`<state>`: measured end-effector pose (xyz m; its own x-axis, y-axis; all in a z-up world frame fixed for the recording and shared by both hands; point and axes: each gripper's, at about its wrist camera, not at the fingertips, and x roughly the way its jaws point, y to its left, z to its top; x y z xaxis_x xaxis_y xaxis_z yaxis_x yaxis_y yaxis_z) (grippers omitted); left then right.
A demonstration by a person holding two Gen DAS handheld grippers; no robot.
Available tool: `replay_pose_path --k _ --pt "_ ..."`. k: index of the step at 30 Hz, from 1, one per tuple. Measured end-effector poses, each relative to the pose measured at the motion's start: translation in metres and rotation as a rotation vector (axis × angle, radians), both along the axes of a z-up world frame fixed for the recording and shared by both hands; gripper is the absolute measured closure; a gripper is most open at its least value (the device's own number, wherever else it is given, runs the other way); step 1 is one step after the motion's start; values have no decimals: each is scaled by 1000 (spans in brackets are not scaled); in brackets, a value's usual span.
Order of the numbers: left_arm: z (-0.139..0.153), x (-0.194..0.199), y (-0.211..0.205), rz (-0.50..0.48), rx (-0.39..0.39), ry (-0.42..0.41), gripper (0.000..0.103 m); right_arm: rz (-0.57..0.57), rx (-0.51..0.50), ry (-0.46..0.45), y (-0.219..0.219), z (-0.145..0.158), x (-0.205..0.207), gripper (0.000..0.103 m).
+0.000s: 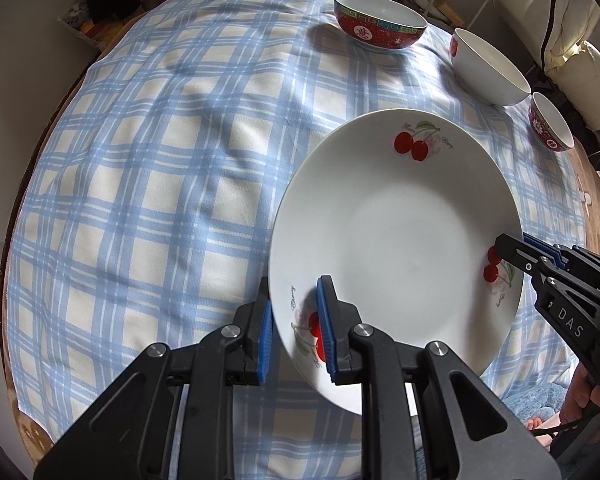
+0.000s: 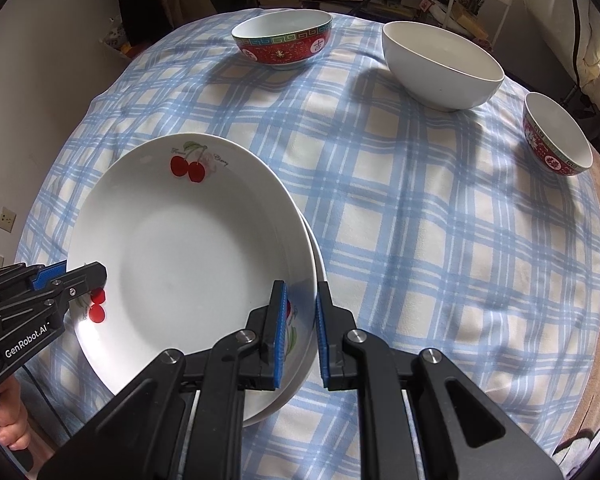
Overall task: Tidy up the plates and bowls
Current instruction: 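Carry the held cherry plates with both tools toward the plate stack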
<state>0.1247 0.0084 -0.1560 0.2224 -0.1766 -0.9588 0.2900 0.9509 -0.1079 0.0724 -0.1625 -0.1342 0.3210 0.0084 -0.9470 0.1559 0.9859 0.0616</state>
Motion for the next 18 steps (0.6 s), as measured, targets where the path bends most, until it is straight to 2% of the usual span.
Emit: replay_pose_path --k 12,18 --pt "-1 -2 -1 -17 21 -8 81 -2 -12 19 3 0 -1 88" --pt "-2 2 -1 -10 1 5 82 -22 21 21 -1 0 -2 88"
